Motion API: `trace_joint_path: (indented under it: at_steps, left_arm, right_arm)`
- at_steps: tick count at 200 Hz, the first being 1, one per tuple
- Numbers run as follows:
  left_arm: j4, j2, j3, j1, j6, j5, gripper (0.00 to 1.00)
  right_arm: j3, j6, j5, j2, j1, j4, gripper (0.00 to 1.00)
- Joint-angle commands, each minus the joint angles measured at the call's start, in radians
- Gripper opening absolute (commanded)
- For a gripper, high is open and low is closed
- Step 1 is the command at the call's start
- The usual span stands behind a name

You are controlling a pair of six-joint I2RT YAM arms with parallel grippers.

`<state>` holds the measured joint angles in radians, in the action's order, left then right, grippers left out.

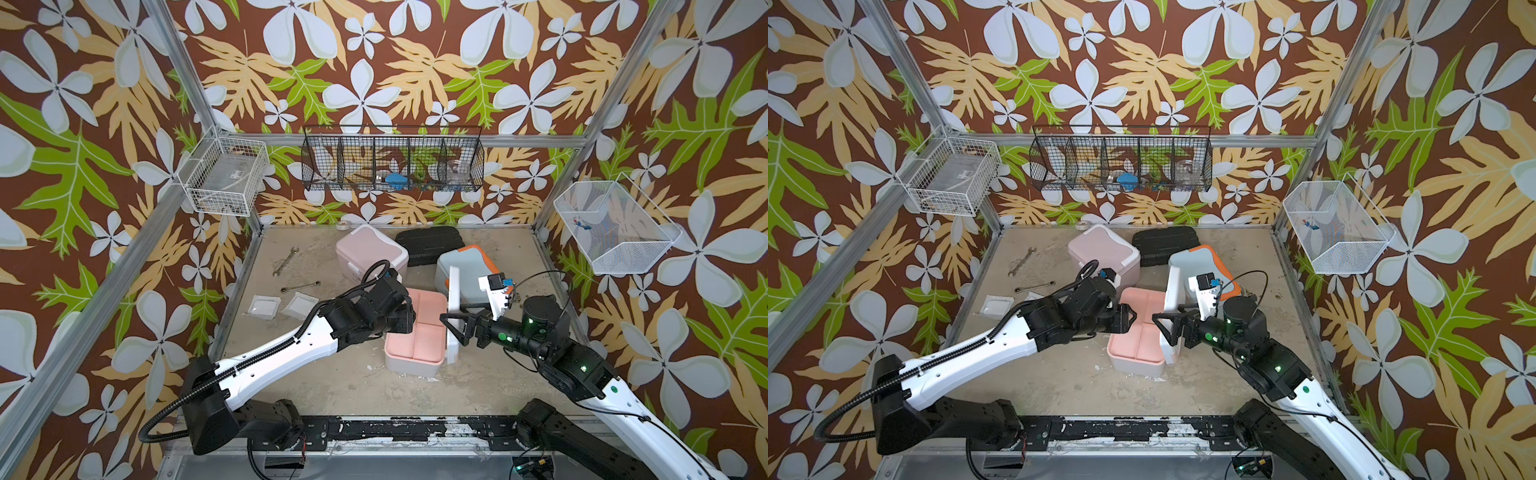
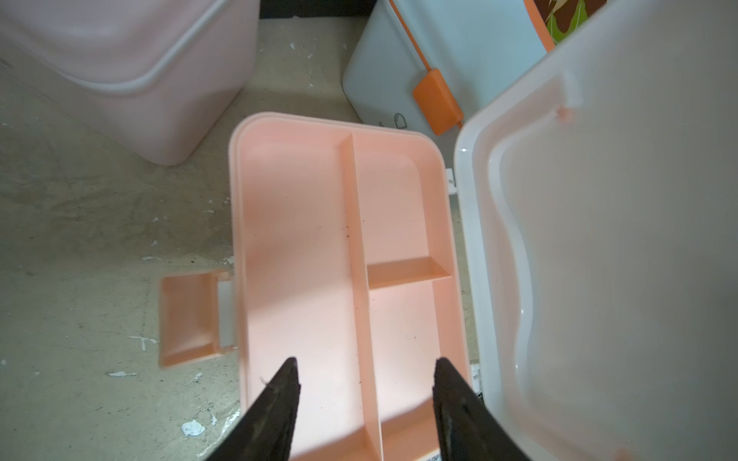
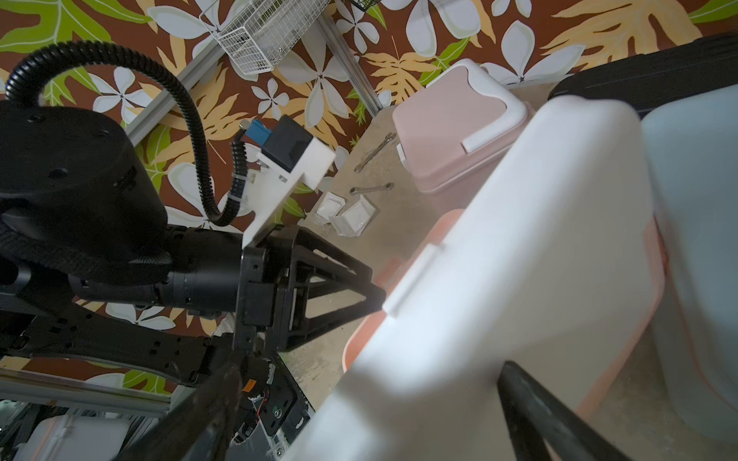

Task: Open first aid kits and take out gauze
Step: Close the lid of the first aid kit.

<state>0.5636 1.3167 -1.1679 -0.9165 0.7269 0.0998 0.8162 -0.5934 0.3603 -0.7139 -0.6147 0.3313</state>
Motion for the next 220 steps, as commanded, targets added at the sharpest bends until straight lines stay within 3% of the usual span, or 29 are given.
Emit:
trace_joint_path:
  at_steps: [1, 57, 138, 220]
  left_arm:
    - [0.023, -0.038, 0.018, 0.03, -0.024, 0.04, 0.57]
    - [0.034, -0.117, 0.053, 0.097, -0.039, 0.066, 0.68]
    - [0.031, -0.116, 0.061, 0.119, -0.046, 0.074, 0.8]
    - [0.042, -0.115, 0.074, 0.123, -0.04, 0.091, 0.84]
  right_arm:
    - [-0.008, -0.009, 0.051, -0.017, -0.002, -0.071, 1.0]
    - [-0.027, -0.03, 0.115, -0.07, -0.006, -0.116, 1.0]
    - [-0.071, -0.035, 0.115, -0.121, -0.038, -0.139, 1.0]
    - [-0.05, 0.002, -0.007, -0.158, -0.077, -0.055, 1.0]
